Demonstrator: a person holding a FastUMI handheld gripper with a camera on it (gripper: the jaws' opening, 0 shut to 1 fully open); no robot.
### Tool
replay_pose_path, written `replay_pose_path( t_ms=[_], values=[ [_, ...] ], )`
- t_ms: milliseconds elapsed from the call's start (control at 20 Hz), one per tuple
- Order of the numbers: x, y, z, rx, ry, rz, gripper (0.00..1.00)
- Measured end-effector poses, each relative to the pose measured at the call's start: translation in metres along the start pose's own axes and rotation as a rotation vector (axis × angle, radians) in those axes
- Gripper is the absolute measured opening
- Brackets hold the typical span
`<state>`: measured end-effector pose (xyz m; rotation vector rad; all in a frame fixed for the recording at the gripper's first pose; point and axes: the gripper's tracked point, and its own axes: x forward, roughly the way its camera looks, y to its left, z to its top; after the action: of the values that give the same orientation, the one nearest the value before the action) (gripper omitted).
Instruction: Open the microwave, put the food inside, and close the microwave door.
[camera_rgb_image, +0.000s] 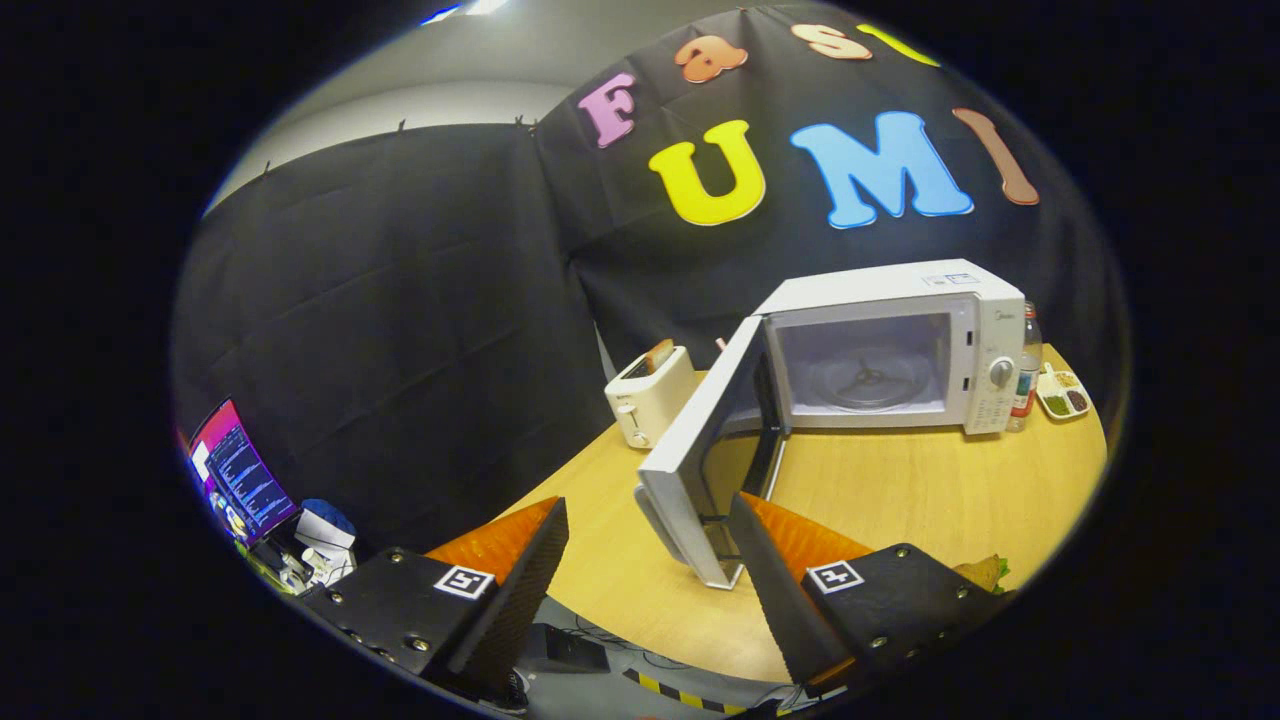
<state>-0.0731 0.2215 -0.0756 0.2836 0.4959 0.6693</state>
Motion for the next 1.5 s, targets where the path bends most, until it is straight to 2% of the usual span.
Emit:
replay_pose_path(
  t_ms=[550, 1000, 1350, 1450, 1500],
  values=[
    [-0.046, -0.133, -0.002, 0.173, 0.076, -0.137, 0.97],
    [-0.068, -0.211, -0.047, 0.296, 0.199, -0.227, 0.97],
    [-0.074, -0.231, -0.096, 0.431, 0.362, -0.208, 0.96],
    [-0.073, -0.228, -0.106, 0.497, 0.395, -0.183, 0.84],
    [-0.073, -0.224, -0.112, 0.528, 0.420, -0.169, 0.83]
  ],
)
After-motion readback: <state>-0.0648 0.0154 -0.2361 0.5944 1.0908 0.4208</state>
